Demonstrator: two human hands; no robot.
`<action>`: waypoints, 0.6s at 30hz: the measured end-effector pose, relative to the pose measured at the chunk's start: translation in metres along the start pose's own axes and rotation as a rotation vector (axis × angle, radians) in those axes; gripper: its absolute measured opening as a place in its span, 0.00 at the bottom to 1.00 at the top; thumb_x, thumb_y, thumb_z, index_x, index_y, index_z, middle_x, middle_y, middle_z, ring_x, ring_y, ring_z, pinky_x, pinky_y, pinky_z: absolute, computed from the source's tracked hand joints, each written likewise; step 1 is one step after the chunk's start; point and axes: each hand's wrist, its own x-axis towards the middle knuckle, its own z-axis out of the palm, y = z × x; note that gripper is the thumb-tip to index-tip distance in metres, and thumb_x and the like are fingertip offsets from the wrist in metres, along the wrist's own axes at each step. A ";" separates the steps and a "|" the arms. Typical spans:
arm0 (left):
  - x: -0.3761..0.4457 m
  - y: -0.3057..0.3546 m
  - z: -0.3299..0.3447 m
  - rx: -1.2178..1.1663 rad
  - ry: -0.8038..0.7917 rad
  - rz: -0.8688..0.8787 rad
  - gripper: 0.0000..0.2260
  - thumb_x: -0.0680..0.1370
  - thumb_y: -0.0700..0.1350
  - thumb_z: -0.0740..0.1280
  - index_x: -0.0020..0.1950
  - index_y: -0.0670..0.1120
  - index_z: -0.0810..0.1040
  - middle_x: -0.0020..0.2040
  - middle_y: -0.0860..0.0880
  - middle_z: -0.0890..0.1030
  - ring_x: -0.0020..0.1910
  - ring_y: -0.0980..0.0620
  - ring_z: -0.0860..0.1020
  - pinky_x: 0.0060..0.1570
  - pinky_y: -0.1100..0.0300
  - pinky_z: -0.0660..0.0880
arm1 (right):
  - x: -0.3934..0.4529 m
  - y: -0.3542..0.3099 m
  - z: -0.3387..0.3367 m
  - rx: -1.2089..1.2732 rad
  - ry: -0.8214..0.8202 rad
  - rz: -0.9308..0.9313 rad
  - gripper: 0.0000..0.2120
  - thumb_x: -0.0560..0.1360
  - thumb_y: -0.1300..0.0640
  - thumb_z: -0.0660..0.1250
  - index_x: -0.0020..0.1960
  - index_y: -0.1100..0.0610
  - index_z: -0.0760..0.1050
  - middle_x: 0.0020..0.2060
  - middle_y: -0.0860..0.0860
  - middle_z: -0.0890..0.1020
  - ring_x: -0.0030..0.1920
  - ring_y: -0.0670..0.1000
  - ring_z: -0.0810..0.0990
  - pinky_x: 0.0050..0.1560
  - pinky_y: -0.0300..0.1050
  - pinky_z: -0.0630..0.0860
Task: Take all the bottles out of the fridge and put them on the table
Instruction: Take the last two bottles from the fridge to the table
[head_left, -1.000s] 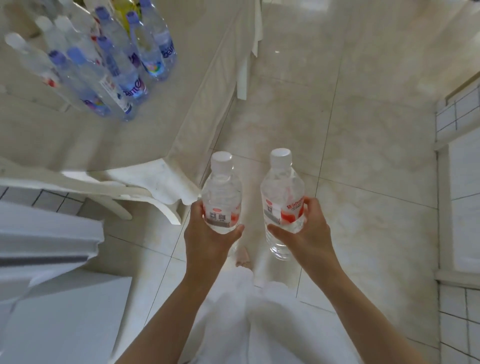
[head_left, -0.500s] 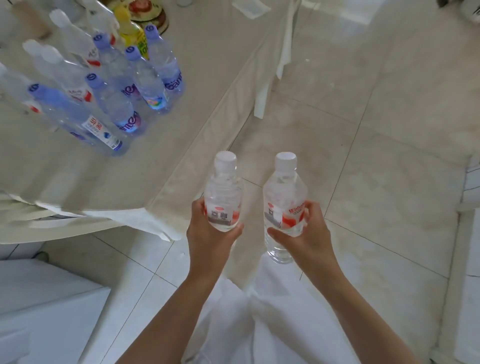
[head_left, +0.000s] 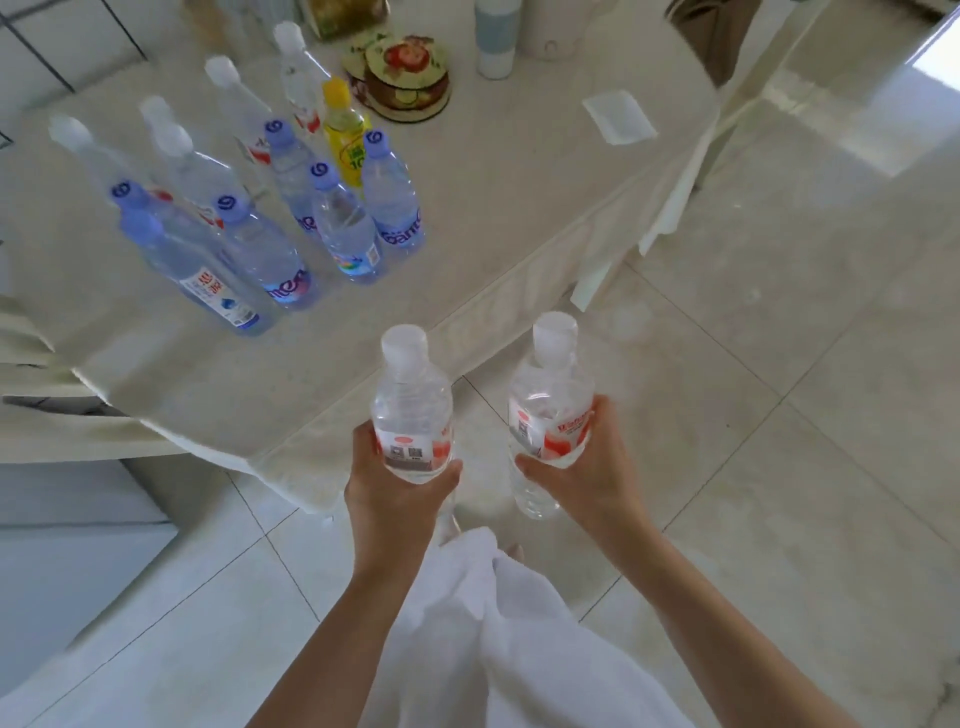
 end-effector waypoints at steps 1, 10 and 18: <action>0.007 0.002 0.002 0.002 0.028 -0.006 0.33 0.61 0.42 0.82 0.57 0.58 0.67 0.48 0.61 0.77 0.46 0.60 0.80 0.41 0.71 0.75 | 0.013 -0.005 0.000 -0.016 -0.014 -0.018 0.33 0.61 0.60 0.80 0.55 0.51 0.62 0.43 0.39 0.73 0.42 0.37 0.74 0.34 0.25 0.70; 0.104 0.017 0.012 0.008 0.243 -0.008 0.31 0.60 0.44 0.81 0.51 0.63 0.66 0.45 0.64 0.76 0.49 0.46 0.77 0.50 0.48 0.76 | 0.123 -0.061 0.033 -0.109 -0.086 -0.156 0.30 0.60 0.60 0.79 0.55 0.52 0.64 0.42 0.39 0.74 0.45 0.49 0.77 0.38 0.31 0.69; 0.189 0.035 0.026 -0.106 0.332 -0.083 0.33 0.60 0.43 0.82 0.57 0.56 0.67 0.45 0.64 0.76 0.46 0.56 0.75 0.48 0.66 0.67 | 0.203 -0.109 0.075 -0.103 -0.114 -0.216 0.31 0.60 0.59 0.79 0.56 0.54 0.65 0.42 0.40 0.74 0.46 0.49 0.77 0.37 0.28 0.67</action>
